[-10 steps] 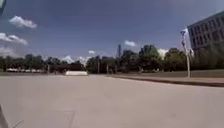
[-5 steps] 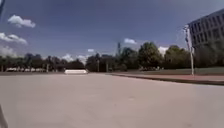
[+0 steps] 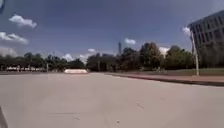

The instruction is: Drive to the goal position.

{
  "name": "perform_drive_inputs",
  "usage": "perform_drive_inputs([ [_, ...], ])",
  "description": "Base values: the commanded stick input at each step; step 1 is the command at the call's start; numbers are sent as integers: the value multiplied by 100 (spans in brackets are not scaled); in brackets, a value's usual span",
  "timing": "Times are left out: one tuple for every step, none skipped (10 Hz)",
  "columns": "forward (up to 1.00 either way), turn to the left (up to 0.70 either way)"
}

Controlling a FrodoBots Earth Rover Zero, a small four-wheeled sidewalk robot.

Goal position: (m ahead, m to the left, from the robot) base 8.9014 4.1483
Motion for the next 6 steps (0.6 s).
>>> perform_drive_inputs([
  [100,3],
  [100,3],
  [100,3],
  [100,3],
  [100,3],
  [100,3],
])
